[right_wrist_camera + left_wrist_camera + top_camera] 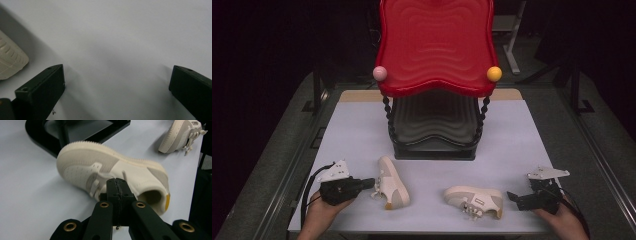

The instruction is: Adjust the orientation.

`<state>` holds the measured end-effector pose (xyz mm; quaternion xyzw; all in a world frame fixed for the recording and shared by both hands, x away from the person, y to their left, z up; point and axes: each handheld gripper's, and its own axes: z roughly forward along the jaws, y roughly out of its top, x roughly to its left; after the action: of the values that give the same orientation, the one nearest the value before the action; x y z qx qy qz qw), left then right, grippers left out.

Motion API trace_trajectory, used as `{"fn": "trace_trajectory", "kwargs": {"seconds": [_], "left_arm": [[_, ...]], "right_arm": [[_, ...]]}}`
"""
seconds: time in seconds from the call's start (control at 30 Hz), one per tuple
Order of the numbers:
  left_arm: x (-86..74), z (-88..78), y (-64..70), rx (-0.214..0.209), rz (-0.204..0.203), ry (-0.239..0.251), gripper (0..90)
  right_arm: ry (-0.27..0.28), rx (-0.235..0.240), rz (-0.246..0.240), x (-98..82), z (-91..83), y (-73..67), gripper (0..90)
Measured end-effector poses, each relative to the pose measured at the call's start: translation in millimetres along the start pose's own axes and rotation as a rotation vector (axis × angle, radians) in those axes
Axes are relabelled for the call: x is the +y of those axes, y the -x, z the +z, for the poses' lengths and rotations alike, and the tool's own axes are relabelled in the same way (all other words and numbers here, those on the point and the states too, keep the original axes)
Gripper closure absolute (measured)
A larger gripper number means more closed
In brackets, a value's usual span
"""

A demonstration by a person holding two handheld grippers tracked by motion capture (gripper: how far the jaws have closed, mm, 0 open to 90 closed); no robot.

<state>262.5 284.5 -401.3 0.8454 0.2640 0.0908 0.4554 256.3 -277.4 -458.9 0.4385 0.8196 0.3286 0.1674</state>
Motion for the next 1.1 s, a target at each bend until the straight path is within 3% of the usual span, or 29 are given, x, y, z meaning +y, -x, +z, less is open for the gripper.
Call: {"fn": "trace_trajectory", "kwargs": {"seconds": [0.1,0.5,0.8,1.1], "left_arm": [[1.9,8.8,2.1,-0.015,0.017,-0.025,89.9],[9.9,21.9,-0.9,-0.064,0.002,-0.004,89.9],[25.8,42.5,0.4,-0.073,0.035,-0.019,90.0],[31.7,50.4,-0.3,-0.086,0.036,-0.015,90.0]], "right_arm": [[0.001,-0.001,0.0,-0.1,0.0,-0.1,0.0],[0.0,0.0,0.0,0.0,0.0,0.0,0.0],[0.0,0.0,0.0,0.0,0.0,0.1,0.0],[0.0,0.0,0.0,-0.1,0.0,0.1,0.0]]}}
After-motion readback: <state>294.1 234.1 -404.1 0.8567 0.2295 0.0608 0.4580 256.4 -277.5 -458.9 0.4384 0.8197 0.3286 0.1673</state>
